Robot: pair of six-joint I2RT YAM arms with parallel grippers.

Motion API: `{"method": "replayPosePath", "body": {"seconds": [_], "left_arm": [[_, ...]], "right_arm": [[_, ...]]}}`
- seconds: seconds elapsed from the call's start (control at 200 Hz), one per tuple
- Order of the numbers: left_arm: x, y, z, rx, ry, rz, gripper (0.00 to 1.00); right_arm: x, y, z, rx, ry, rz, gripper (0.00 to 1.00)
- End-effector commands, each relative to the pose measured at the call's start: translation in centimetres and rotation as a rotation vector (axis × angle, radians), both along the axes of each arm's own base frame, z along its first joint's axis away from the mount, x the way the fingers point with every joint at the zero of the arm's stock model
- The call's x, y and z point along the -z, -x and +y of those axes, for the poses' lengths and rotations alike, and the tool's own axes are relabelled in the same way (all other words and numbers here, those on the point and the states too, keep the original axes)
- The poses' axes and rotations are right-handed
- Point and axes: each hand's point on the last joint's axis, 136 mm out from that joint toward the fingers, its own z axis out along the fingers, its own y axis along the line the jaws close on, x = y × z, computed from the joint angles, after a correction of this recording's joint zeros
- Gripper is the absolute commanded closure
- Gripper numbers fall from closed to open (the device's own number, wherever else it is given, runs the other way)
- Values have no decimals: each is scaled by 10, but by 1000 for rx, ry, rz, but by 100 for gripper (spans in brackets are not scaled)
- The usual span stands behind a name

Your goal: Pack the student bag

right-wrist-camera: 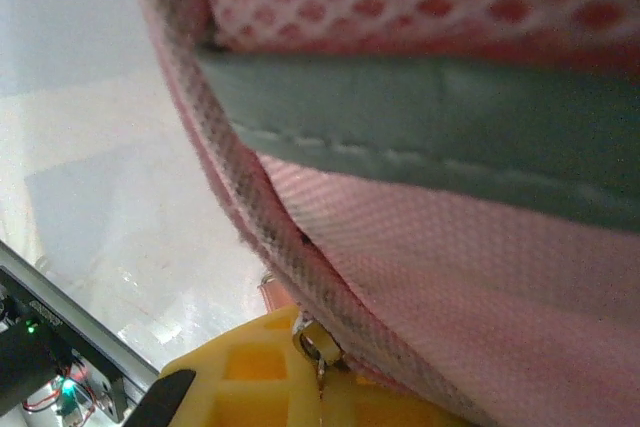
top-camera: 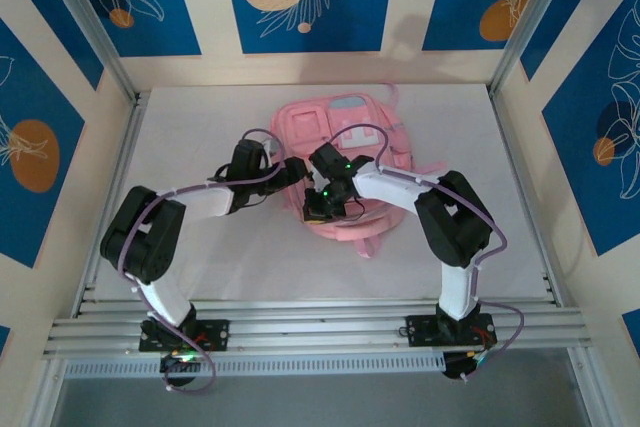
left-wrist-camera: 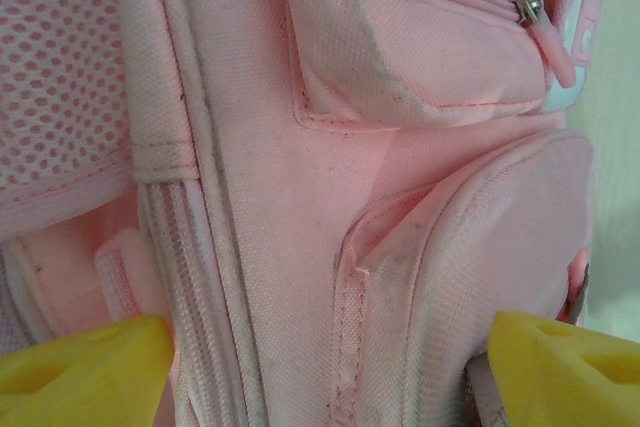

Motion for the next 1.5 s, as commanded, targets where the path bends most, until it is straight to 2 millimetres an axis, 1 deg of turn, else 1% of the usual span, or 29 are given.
{"method": "replayPosePath", "body": {"seconds": [0.0,0.115,0.225,0.36,0.43,0.49,0.52,0.685,0.79,0.855,0.96,1.095,1.165,1.2,1.26,1.305,1.34,1.39,1.455,1.495], "left_arm": [[27,14,-2,12,-52,67,18],[9,13,6,-5,-30,43,17],[-15,15,12,-19,3,7,16],[-45,17,11,-20,69,-35,15],[-51,19,11,-16,73,-39,15],[-45,23,15,-18,51,-28,15],[-39,25,17,-23,34,-17,16],[-1,41,33,-47,-47,54,17],[16,48,36,-51,-78,81,17],[23,48,33,-43,-83,88,17],[32,43,24,-34,-78,93,17],[35,29,6,-29,-36,82,19],[34,19,-4,-33,3,73,24],[31,13,-8,-40,26,64,29],[23,4,-14,-40,54,38,48],[17,-1,-15,-40,57,18,69],[13,-4,-16,-36,54,3,80],[9,-7,-15,-31,45,-11,90],[6,-9,-12,-25,33,-25,100],[5,-9,-9,-25,27,-30,100]], "right_arm": [[-24,-4,9,0,-71,-79,100],[-16,-5,-2,53,-51,-62,100],[-7,-5,-5,73,-50,-36,100],[5,-4,-6,84,-34,-9,100],[9,-5,-7,95,-27,-3,100],[8,-6,-7,103,-34,-7,100],[8,-7,-8,107,-39,-11,100],[-8,-11,-4,122,-120,-37,100],[-18,-11,1,115,-183,-32,100],[-23,-10,4,111,-208,-30,100],[-32,-9,9,101,-255,-26,100],[-43,-4,16,84,-315,-10,100],[-46,0,17,78,-339,7,100],[-46,3,18,71,-342,21,100],[-44,10,16,57,-330,47,100],[-40,16,11,45,-297,67,100],[-35,20,5,38,-256,79,100],[-29,28,-7,25,-189,95,100],[-23,35,-29,9,-79,106,100],[-20,39,-46,2,-1,113,100]]}}
